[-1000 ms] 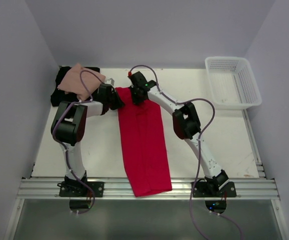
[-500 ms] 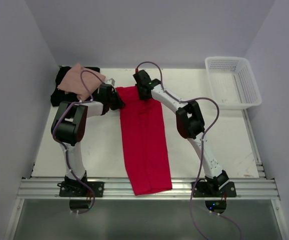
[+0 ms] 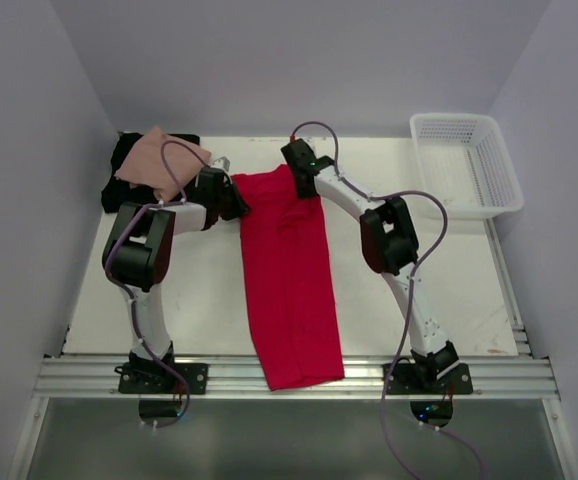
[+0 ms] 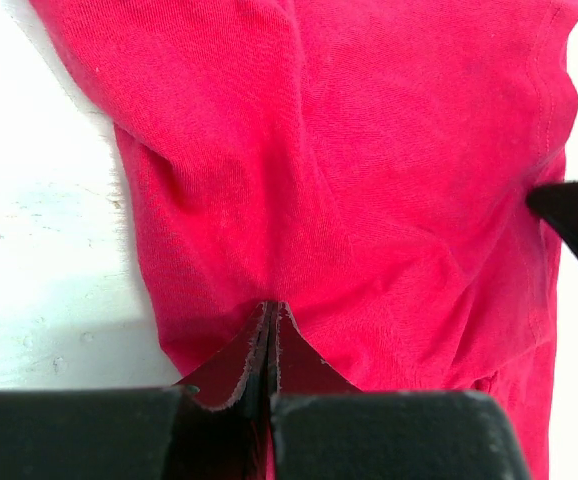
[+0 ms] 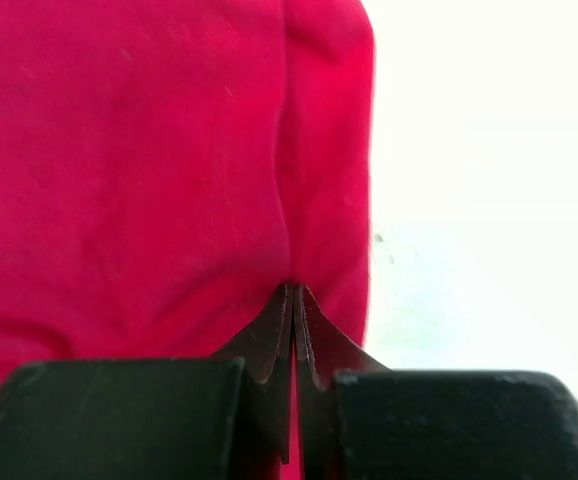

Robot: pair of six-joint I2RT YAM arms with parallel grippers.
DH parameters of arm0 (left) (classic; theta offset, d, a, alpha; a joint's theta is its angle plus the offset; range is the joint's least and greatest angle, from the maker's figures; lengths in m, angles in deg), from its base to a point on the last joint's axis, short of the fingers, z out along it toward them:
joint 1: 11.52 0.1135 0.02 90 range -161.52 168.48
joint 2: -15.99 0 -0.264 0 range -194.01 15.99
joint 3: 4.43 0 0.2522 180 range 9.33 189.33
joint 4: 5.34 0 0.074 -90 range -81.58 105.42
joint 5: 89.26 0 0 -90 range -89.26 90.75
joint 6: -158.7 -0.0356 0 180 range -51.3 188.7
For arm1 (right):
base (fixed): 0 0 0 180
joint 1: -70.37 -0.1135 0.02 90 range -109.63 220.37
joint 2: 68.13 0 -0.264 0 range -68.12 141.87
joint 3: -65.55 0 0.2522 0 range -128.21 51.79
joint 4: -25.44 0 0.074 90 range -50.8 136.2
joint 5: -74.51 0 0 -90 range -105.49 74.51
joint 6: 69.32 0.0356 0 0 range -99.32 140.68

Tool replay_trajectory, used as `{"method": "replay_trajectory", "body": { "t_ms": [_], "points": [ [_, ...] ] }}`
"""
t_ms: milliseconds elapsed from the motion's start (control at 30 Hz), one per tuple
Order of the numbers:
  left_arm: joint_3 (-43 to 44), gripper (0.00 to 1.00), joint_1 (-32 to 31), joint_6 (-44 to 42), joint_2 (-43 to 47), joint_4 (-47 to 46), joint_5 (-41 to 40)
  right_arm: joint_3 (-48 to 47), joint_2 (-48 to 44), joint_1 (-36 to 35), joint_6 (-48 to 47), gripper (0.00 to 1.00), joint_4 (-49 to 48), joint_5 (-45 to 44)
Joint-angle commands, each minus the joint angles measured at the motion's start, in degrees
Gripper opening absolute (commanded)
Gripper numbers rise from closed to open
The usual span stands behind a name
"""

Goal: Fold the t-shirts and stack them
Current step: Fold the tshirt

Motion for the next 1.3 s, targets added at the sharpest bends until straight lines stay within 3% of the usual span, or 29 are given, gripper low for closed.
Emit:
{"method": "replay_trajectory", "body": {
  "t_ms": [0, 233, 433, 633, 1067, 1267],
  "points": [
    [-0.50, 0.00, 0.42, -1.76, -0.36, 2.71, -1.21, 4.34, -7.53, -0.29, -0.19, 0.00, -1.74, -5.04],
    [0.03, 0.00, 0.42, -2.72, 2.36, 1.75, 0.11, 20.94, -22.46, -0.38, -0.10, 0.00, -10.87, -8.39],
    [-0.95, 0.00, 0.42, -3.60, 8.17, -0.73, 0.91, 35.01, -34.15, -0.82, 0.51, 0.00, -15.72, -4.97],
    [3.54, 0.00, 0.42, -2.91, 3.00, 0.26, 1.42, 44.33, -40.49, -1.87, 2.36, 0.00, -15.89, -0.93],
    [12.85, 0.00, 0.34, -1.49, -9.31, 3.14, 1.08, 59.28, -55.52, -6.79, 4.03, 0.00, -16.95, -1.45],
    [25.30, 0.00, 0.51, -0.79, -16.96, 7.80, 2.74, 65.17, -62.37, -9.42, 5.79, 0.00, -15.90, -2.24]
  ]
}}
